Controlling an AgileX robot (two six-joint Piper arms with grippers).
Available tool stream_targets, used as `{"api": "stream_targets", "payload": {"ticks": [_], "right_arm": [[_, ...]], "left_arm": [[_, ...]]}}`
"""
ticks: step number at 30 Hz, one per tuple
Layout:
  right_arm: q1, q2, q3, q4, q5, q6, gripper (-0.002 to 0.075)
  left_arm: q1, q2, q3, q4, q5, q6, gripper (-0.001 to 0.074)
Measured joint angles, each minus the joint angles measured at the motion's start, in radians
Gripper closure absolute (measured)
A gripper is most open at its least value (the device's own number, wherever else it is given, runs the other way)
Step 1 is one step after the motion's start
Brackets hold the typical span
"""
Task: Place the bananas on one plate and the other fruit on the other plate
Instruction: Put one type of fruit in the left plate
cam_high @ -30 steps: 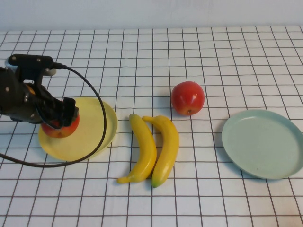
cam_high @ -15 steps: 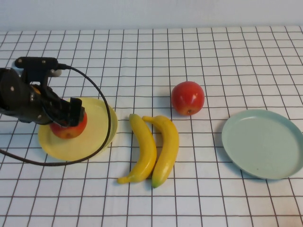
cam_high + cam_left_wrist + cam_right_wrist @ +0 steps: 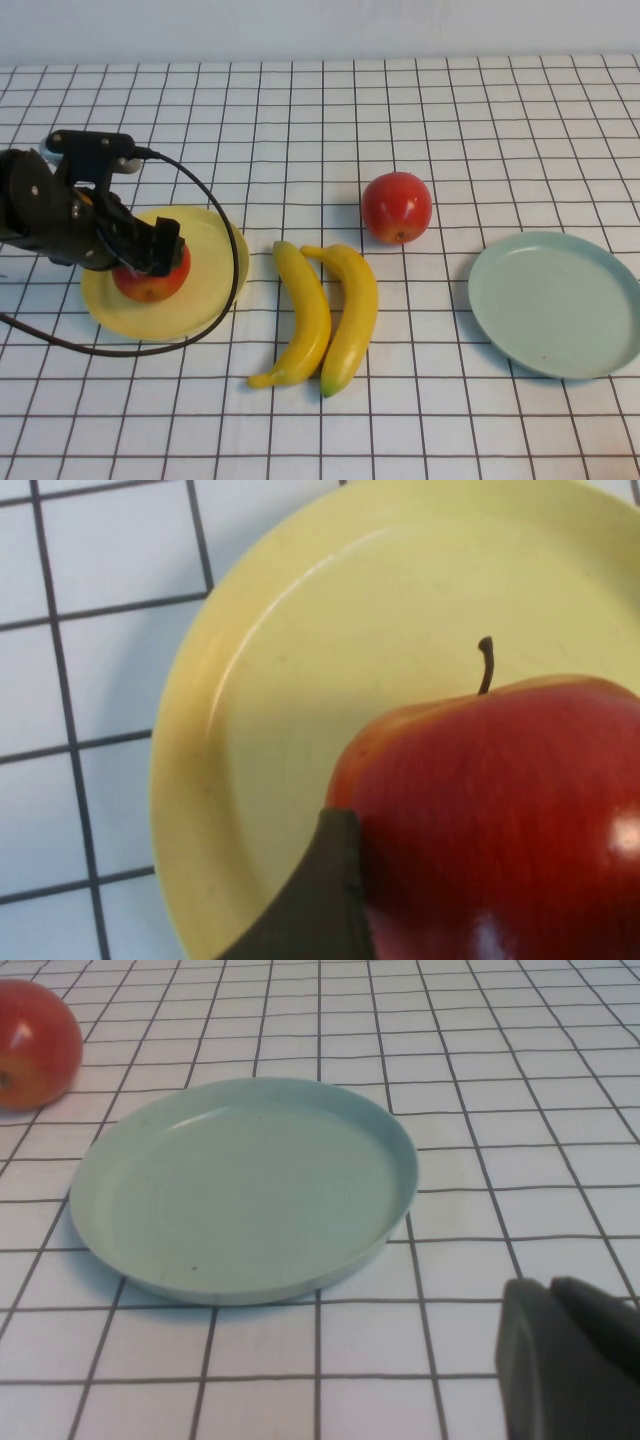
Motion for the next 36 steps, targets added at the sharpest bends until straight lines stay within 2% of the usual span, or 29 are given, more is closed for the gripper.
{"api": "stream_targets", "payload": {"ticks": [16,25,32,36], "right_arm": [[0.0,0.0,0.0,0.0,0.0,0.0,0.0743],[0.0,0.0,0.0,0.0,0.0,0.0,0.0743],[0.0,0.0,0.0,0.0,0.0,0.0,0.0743],[0.0,0.0,0.0,0.0,0.0,0.0,0.0743]], "left_arm": [[0.0,0.017,-0.002,-0.001,-0.08,0.038,0.0066],[-0.007,-0.148,-0.002,0.016,-0.091,0.065,0.0066],[-0.007,-0.051,0.073,0.017,-0.073,0.024,0.0066],[-0.007,-0.09,0.044,-0.029,-0.083,0.022,0.0066]]}}
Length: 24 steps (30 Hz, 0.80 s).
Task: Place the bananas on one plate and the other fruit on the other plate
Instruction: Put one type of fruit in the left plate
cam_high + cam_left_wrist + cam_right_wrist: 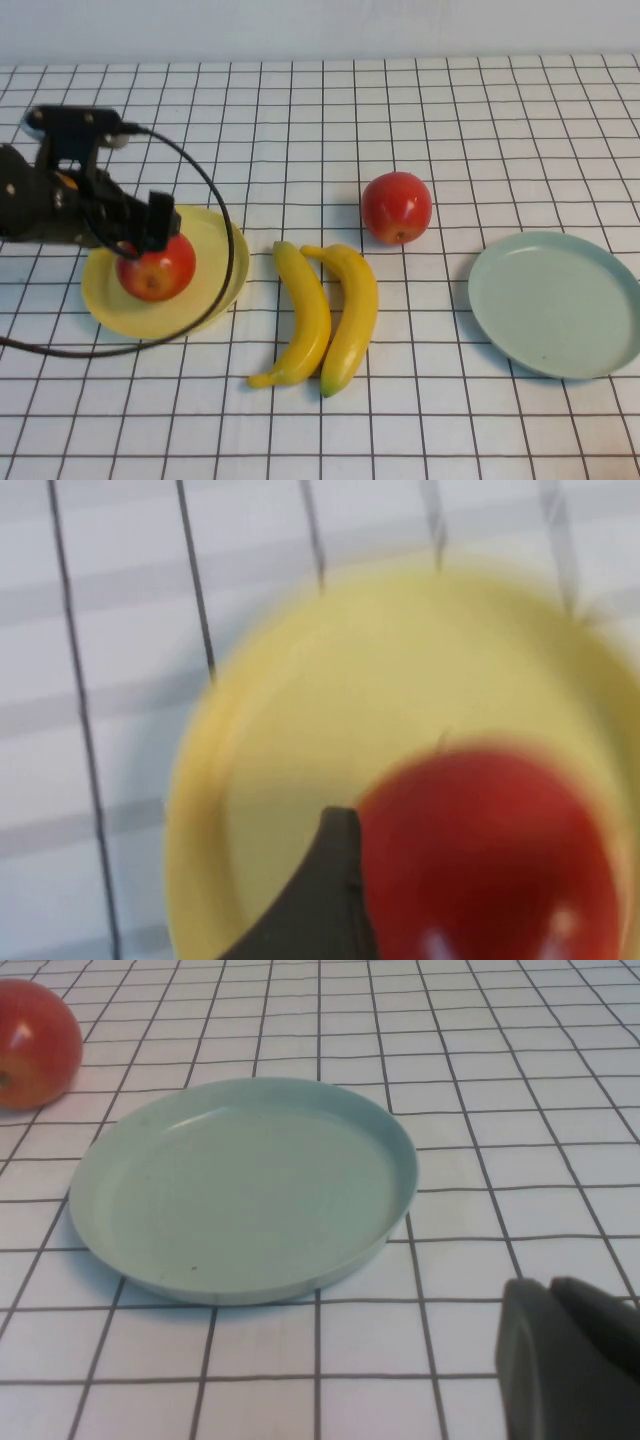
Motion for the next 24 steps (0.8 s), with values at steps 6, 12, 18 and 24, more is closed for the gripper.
{"api": "stream_targets", "payload": {"ticks": [6,12,18,24], "right_arm": [[0.0,0.0,0.0,0.0,0.0,0.0,0.0743],[0.0,0.0,0.0,0.0,0.0,0.0,0.0743],[0.0,0.0,0.0,0.0,0.0,0.0,0.0743],[0.0,0.0,0.0,0.0,0.0,0.0,0.0743]], "left_arm": [[-0.009,-0.181,-0.125,-0.023,-0.083,0.124,0.0066],[-0.02,-0.243,-0.14,-0.026,-0.051,0.206,0.0066],[-0.026,-0.176,-0.138,-0.083,0.063,0.21,0.0066],[-0.119,-0.092,-0.169,-0.116,0.093,0.266,0.0066]]}}
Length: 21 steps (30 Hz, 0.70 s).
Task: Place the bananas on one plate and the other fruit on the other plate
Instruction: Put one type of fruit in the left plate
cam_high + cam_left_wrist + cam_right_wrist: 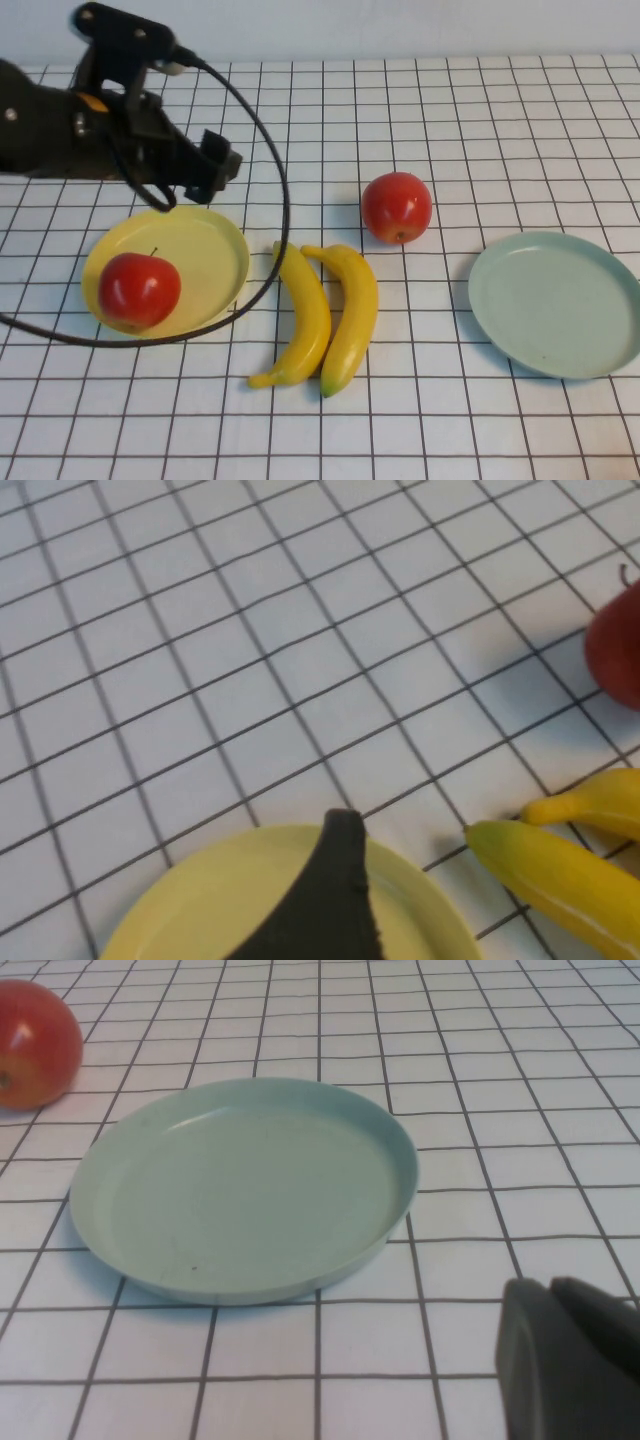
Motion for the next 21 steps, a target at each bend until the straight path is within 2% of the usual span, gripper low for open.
{"api": "stream_targets", "payload": {"ticks": [5,16,18,21], "right_arm": [[0.0,0.0,0.0,0.0,0.0,0.0,0.0743],[0.0,0.0,0.0,0.0,0.0,0.0,0.0743],[0.0,0.0,0.0,0.0,0.0,0.0,0.0743],[0.0,0.0,0.0,0.0,0.0,0.0,0.0743]], "left_arm": [[-0.069,0.13,-0.205,0.009,0.142,-0.013,0.0066],[-0.161,0.622,-0.945,0.024,0.563,-0.1,0.0066],[-0.182,0.699,-1.034,0.025,0.595,-0.102,0.0066],[-0.201,0.771,-1.079,0.025,0.615,-0.081,0.0066]]}}
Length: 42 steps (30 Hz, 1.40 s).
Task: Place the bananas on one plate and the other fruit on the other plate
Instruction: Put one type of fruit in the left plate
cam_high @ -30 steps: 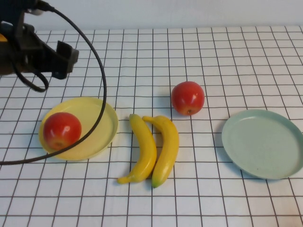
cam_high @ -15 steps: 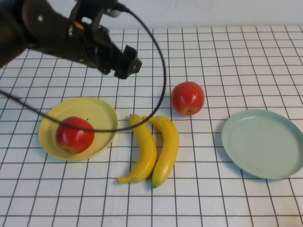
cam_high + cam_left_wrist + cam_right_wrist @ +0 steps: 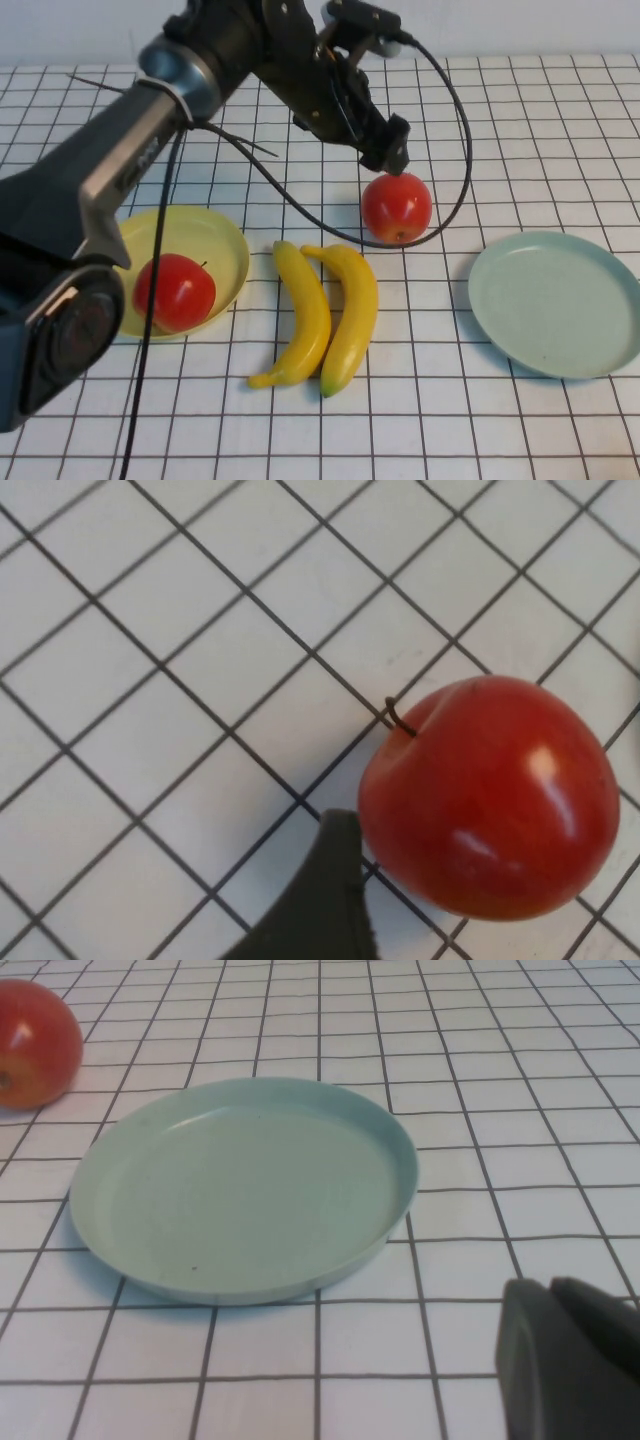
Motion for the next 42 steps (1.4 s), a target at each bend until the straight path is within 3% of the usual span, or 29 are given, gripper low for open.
{"api": "stream_targets", "payload": {"ticks": [17,42], "right_arm": [[0.0,0.0,0.0,0.0,0.0,0.0,0.0743],[0.0,0.0,0.0,0.0,0.0,0.0,0.0743]], "left_arm": [[-0.025,0.118,-0.012,-0.108,0.027,0.467,0.0066],[-0.01,0.173,-0.003,-0.2,-0.056,0.504,0.0066]]}}
